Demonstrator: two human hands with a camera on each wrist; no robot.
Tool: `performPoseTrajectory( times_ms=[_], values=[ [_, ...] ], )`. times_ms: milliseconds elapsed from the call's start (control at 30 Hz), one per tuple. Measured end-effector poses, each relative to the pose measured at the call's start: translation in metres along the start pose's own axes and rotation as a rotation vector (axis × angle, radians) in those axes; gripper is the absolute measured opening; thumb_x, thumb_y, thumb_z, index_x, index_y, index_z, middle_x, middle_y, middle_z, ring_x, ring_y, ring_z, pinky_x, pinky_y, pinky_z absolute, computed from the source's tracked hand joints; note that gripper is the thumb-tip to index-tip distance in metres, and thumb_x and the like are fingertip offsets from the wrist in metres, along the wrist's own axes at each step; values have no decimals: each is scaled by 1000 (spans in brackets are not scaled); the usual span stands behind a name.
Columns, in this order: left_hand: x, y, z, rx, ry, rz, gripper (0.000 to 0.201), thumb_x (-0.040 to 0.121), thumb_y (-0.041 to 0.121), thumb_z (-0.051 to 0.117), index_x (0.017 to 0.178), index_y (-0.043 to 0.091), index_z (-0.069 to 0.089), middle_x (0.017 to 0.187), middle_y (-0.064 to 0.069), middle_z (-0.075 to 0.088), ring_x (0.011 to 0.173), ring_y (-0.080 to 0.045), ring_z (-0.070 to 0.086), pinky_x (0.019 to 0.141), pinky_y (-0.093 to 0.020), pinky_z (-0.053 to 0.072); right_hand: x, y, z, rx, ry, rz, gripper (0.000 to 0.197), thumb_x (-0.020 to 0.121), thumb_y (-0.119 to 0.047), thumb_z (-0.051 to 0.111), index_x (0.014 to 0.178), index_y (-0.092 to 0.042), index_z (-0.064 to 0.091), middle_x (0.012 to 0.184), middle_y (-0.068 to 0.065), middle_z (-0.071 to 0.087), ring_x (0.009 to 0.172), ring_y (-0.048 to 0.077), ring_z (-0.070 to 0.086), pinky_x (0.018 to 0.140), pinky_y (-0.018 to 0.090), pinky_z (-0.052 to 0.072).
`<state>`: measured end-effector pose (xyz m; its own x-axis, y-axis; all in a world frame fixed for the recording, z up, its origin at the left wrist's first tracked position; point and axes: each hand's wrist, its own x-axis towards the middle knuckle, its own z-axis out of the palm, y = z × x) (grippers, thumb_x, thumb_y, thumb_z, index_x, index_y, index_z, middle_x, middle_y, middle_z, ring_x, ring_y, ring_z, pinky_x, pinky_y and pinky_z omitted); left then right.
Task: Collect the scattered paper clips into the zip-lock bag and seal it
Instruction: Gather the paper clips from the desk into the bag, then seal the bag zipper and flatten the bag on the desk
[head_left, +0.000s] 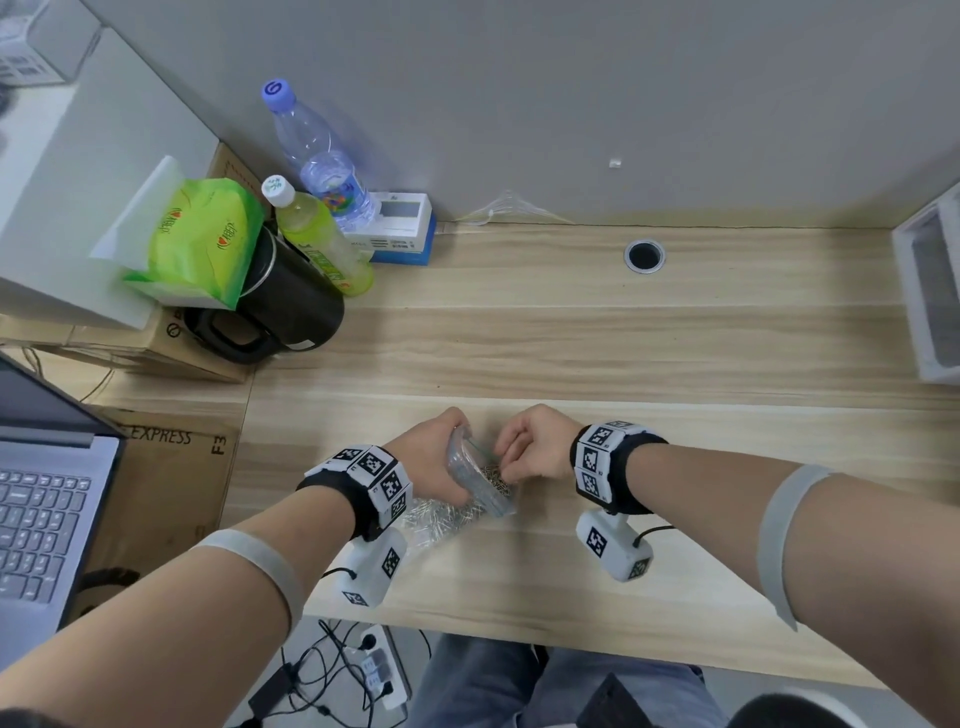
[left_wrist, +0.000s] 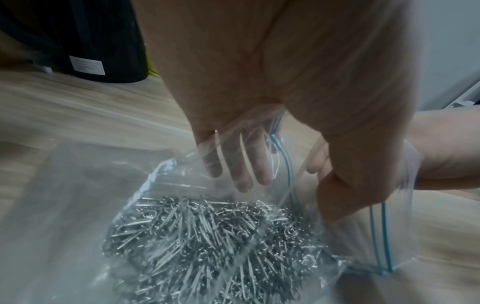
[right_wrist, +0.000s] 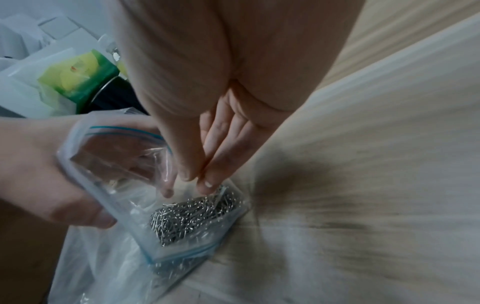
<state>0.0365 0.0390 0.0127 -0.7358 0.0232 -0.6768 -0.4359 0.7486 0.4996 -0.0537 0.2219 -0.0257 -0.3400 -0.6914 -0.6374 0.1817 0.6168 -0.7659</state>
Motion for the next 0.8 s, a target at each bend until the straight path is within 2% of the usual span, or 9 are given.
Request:
performPoseTrajectory(
  times_ms=[100,200,333,400,533,600,667,733,800],
  values=[
    [5,4,-1,-19,8,-1,67,60,16,84,112,24,42,80,3,59,61,-9,53,49,-20,45,-1,-1,2,-42,-57,7,25,71,2,78,86,-16,70,77,-2,75,71,10,70,70,21,57],
    [8,9,-3,-25,30,10,66,61,16,84,112,22,44,80,4,57,61,-8,50,49,-18,43,0,-2,4,-72,-41,-11,27,69,4,79,82,-17,71,72,-3,73,70,12,69,73,29,60],
    [9,16,-5,-59,69,29,63,60,18,84,109,22,45,80,2,59,61,-9,51,51,-22,45,-4,-7,-3,-120,107,-17,15,70,-18,85,76,-17,71,64,-5,66,59,8,60,64,24,54],
    [9,20,-7,-78,80,27,62,61,18,83,108,22,43,80,0,60,60,-10,51,51,-24,45,-5,-9,-13,-170,183,-25,15,73,-27,81,75,-16,71,62,-7,62,57,7,56,61,23,50],
    [7,26,-14,-49,98,15,64,62,20,83,111,21,42,87,0,57,61,-11,49,47,-20,41,-6,-11,-37,-234,243,50,6,80,-24,63,79,-20,59,71,-2,63,70,21,63,75,38,57],
    [7,27,-17,-41,111,7,66,62,22,84,111,20,41,91,-2,57,62,-11,49,46,-19,40,-9,-12,-42,-102,222,113,13,78,-23,62,87,-18,54,76,3,65,75,27,67,77,45,59],
    [7,28,-18,-56,119,3,66,61,22,85,110,20,41,95,-8,61,64,-13,50,50,-25,43,-12,-11,-44,-18,146,169,22,76,-20,66,94,-19,53,80,4,67,78,24,67,75,40,60],
    [7,30,-18,-87,136,-4,66,61,23,85,110,20,40,97,-12,63,64,-14,51,52,-30,46,-14,-10,-43,-75,39,178,31,71,-18,72,96,-19,54,82,3,68,74,20,65,70,33,56],
    [7,32,-17,-109,165,-20,67,60,24,85,110,20,40,92,-8,60,64,-15,51,52,-31,46,-13,-10,-41,-197,-14,131,38,65,-24,81,93,-21,56,85,2,68,71,19,65,71,33,55]
  ],
)
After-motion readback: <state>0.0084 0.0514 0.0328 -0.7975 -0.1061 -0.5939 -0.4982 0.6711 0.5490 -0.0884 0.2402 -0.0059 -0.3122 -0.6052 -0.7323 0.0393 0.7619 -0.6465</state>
